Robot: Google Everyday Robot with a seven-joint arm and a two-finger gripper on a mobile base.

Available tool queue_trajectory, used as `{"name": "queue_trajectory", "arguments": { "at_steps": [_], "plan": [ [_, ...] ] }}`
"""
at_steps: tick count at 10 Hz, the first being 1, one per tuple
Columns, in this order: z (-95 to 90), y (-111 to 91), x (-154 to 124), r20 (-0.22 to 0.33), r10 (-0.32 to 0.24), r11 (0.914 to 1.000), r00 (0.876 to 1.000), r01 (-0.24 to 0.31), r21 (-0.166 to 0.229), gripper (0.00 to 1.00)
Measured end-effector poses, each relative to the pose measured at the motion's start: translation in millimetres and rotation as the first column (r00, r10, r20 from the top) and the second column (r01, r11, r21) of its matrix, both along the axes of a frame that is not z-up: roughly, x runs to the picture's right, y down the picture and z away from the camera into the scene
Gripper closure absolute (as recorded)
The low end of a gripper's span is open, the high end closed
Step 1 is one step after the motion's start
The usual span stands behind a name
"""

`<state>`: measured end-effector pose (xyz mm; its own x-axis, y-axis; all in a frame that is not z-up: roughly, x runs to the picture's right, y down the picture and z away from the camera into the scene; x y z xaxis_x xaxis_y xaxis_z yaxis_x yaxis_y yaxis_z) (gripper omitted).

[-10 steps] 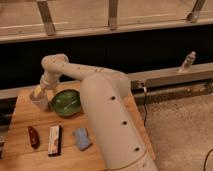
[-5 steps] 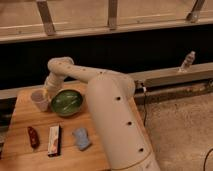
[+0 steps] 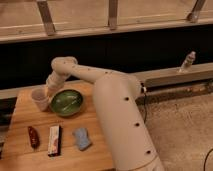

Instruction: Pick up the ceramic cup

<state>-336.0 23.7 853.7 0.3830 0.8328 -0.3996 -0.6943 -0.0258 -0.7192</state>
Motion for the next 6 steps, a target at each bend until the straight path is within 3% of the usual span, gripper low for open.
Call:
{"name": "queue_trajectory", "arguments": {
  "at_steps": [3,4,6],
  "plan": [
    [-34.4,-39.3,10.3,0.048,0.084,0.9948,0.995,-0.087,0.054,1.00],
    [-52.2,-60.6,25.0,0.038,0.113,0.9887,0.993,-0.116,0.095,1.00],
    [-72.1,-78.5,59.1,-0.013,0.140,0.9787,0.990,-0.136,0.154,1.00]
  ]
}}
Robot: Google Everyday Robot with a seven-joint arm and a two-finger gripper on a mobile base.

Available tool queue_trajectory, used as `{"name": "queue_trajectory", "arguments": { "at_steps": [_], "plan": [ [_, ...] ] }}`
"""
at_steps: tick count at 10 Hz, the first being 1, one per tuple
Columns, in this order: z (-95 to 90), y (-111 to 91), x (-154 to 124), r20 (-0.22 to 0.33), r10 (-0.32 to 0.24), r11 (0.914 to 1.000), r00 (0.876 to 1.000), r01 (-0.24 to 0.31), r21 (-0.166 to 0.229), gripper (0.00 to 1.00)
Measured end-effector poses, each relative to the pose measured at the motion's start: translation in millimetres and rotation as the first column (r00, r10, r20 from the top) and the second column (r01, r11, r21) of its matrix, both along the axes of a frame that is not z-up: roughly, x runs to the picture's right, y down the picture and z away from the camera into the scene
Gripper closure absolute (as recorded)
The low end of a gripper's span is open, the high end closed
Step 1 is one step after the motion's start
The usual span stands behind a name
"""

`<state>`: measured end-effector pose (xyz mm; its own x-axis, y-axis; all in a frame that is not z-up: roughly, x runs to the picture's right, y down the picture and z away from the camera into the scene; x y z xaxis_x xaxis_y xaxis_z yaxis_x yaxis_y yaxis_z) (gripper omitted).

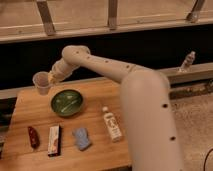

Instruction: Pick up the ceramic cup

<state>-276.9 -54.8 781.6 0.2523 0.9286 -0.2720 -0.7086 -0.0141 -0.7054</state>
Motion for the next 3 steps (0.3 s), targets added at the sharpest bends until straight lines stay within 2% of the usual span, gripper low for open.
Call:
{"name": "queue_trajectory", "arguments": {
  "at_steps": [2,3],
  "plan": [
    [-9.2,-3.0,43.6,-0.107,0.030,0.9993,0.994,-0.027,0.026,1.00],
    [-10.8,-1.5,65.6,-0.163,0.048,0.9987,0.985,-0.045,0.026,1.00]
  ]
}}
